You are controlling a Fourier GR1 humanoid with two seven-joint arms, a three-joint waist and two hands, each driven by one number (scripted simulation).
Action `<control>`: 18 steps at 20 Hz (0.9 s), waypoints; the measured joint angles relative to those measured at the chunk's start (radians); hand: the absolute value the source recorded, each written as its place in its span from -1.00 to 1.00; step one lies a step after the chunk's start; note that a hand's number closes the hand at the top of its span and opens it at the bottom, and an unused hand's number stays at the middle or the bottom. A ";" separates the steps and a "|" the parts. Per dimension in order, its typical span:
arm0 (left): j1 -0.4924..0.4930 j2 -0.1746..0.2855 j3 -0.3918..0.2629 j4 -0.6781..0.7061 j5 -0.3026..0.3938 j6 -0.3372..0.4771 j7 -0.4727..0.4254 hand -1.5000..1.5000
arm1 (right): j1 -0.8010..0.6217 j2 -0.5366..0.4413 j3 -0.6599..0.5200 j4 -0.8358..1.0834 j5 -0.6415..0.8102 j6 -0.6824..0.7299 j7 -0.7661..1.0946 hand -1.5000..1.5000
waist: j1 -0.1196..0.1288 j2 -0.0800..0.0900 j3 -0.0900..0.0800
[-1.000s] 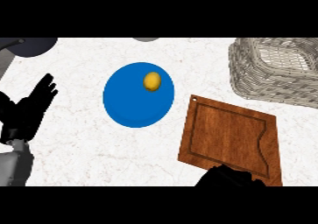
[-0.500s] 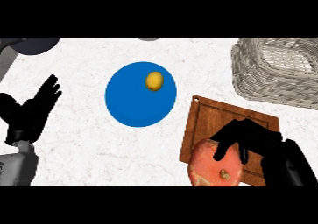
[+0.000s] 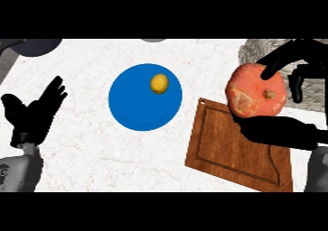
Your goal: Pick the squash from the cutting board and place it in the basket
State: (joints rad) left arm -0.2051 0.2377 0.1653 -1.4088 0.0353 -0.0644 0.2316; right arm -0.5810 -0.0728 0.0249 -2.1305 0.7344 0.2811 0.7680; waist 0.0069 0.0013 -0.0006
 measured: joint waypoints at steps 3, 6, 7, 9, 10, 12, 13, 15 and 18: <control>-0.012 0.005 0.003 -0.003 0.003 -0.003 0.019 0.00 | -0.058 -0.052 -0.068 0.102 0.013 -0.018 -0.034 1.00 | 0.000 0.000 0.000; -0.006 0.013 0.011 0.001 0.007 -0.013 0.009 0.00 | -0.095 -0.109 -0.143 0.208 0.010 -0.043 -0.085 1.00 | 0.000 0.001 0.000; 0.002 0.008 0.005 -0.008 0.002 -0.009 0.009 0.00 | -0.098 -0.128 -0.168 0.248 0.008 -0.056 -0.112 1.00 | 0.001 0.001 0.000; -0.004 0.011 0.009 -0.018 0.010 -0.013 0.030 0.00 | -0.105 -0.164 -0.211 0.308 -0.010 -0.068 -0.160 1.00 | 0.000 0.000 0.000; 0.004 0.009 0.008 -0.027 0.009 -0.012 0.029 0.00 | -0.108 -0.181 -0.231 0.342 -0.019 -0.078 -0.188 1.00 | 0.000 0.000 0.001; 0.006 0.008 0.008 -0.029 0.009 -0.015 0.028 0.00 | -0.111 -0.210 -0.262 0.427 -0.032 -0.107 -0.260 1.00 | 0.001 0.001 0.001; -0.001 -0.001 0.000 -0.027 0.002 -0.005 0.033 0.00 | -0.108 -0.231 -0.285 0.463 -0.048 -0.112 -0.299 1.00 | 0.000 0.001 0.001; 0.012 0.003 0.004 -0.034 0.002 -0.010 0.025 0.00 | -0.097 -0.257 -0.300 0.527 -0.049 -0.137 -0.365 1.00 | 0.000 0.001 0.001; 0.015 0.012 0.018 -0.017 0.008 -0.023 0.005 0.00 | -0.097 -0.287 -0.332 0.641 -0.065 -0.180 -0.462 1.00 | 0.001 0.001 0.001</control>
State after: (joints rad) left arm -0.1905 0.2495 0.1831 -1.4255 0.0432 -0.0876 0.2362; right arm -0.6785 -0.3601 -0.3066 -1.4896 0.6698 0.1012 0.3057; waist 0.0076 0.0028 0.0005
